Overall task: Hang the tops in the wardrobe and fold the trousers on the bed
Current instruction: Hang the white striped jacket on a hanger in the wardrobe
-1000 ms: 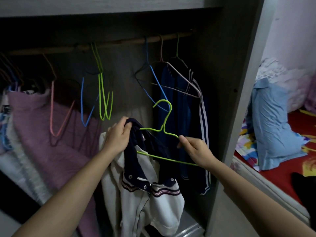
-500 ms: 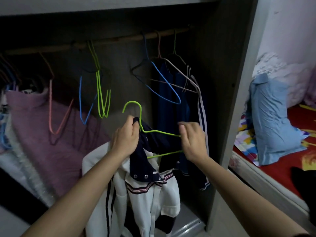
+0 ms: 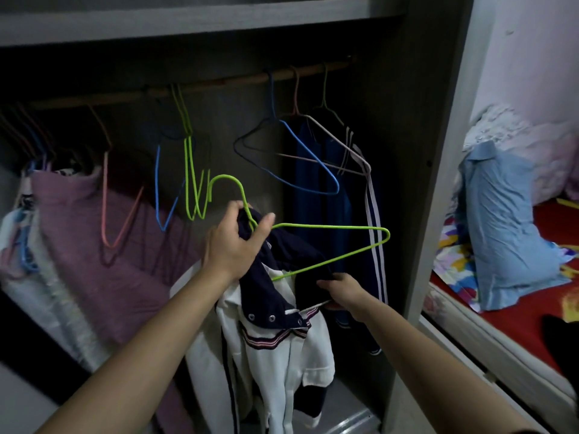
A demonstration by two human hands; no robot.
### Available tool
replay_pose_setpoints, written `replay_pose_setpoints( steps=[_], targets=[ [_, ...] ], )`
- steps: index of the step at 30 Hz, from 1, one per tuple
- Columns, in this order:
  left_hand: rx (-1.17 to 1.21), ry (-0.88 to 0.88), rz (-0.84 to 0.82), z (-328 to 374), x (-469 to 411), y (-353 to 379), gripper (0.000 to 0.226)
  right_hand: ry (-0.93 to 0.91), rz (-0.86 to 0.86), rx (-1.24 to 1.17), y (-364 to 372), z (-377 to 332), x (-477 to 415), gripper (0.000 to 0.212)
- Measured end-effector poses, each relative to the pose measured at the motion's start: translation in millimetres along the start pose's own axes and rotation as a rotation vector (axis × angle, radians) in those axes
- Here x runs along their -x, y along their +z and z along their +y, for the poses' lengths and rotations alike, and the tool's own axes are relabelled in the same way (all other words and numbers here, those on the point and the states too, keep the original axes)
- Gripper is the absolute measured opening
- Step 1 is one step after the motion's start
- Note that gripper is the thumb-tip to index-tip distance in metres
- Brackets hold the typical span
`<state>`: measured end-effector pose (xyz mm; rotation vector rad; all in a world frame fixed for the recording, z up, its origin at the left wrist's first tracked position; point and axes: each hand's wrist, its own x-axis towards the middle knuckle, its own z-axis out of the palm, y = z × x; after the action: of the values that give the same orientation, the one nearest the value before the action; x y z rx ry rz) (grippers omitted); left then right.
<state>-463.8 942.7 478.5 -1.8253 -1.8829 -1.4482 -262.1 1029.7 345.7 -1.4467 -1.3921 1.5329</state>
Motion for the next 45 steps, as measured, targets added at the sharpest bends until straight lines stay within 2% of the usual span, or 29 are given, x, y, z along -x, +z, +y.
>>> replay_pose_setpoints(
  steps=[2,4,7,10,15,18,22,25,28,30,32,33,36,38,40,42,45],
  targets=[
    [-0.054,-0.004,0.001,-5,-1,-3,0.049,0.033,0.058,-0.113,-6,-3,-4,0.014],
    [-0.095,0.004,0.020,-14,-2,-8,0.049,0.043,0.127,-0.212,-18,-8,-8,0.021],
    [-0.188,0.098,0.068,-33,-2,-15,0.054,0.000,0.220,-0.279,-41,-18,-8,0.014],
    [-0.304,0.171,0.012,-48,-3,-19,0.062,-0.111,0.321,-0.209,-63,-32,-1,0.005],
    [-0.472,0.255,-0.089,-58,0,-10,0.069,-0.386,0.424,0.020,-70,-60,19,0.010],
    [-0.498,0.299,-0.127,-57,6,-3,0.065,-0.482,0.402,0.095,-66,-76,31,0.010],
    [-0.557,0.311,-0.200,-54,13,8,0.066,-0.552,0.348,0.100,-56,-95,47,0.027],
    [-0.566,0.312,-0.262,-47,19,18,0.050,-0.617,0.282,0.011,-41,-109,57,0.037],
    [-0.545,0.227,-0.322,-37,26,30,0.041,-0.632,0.190,-0.113,-21,-117,67,0.034],
    [-0.457,0.071,-0.446,-35,25,36,0.034,-0.596,0.109,-0.131,-12,-118,74,0.027],
    [-0.206,-0.136,-0.589,-33,23,40,0.028,-0.561,0.047,-0.099,-9,-117,78,0.026],
    [-0.052,-0.228,-0.608,-33,24,42,0.027,-0.562,0.022,-0.082,-9,-115,81,0.026],
    [0.412,-0.543,-0.486,-28,27,44,0.024,-0.586,-0.042,-0.168,-8,-105,87,0.024],
    [0.622,-0.665,-0.366,-22,21,40,0.021,-0.563,-0.043,-0.176,-6,-90,86,0.026],
    [0.654,-0.645,-0.272,-17,14,37,0.019,-0.490,0.007,0.104,-6,-69,80,0.020],
    [0.718,-0.579,-0.233,-9,12,36,0.017,-0.361,0.001,0.387,-9,-52,74,0.024],
    [0.690,-0.437,-0.242,-2,15,41,0.022,-0.306,-0.070,0.288,-14,-52,73,0.034]
  ],
)
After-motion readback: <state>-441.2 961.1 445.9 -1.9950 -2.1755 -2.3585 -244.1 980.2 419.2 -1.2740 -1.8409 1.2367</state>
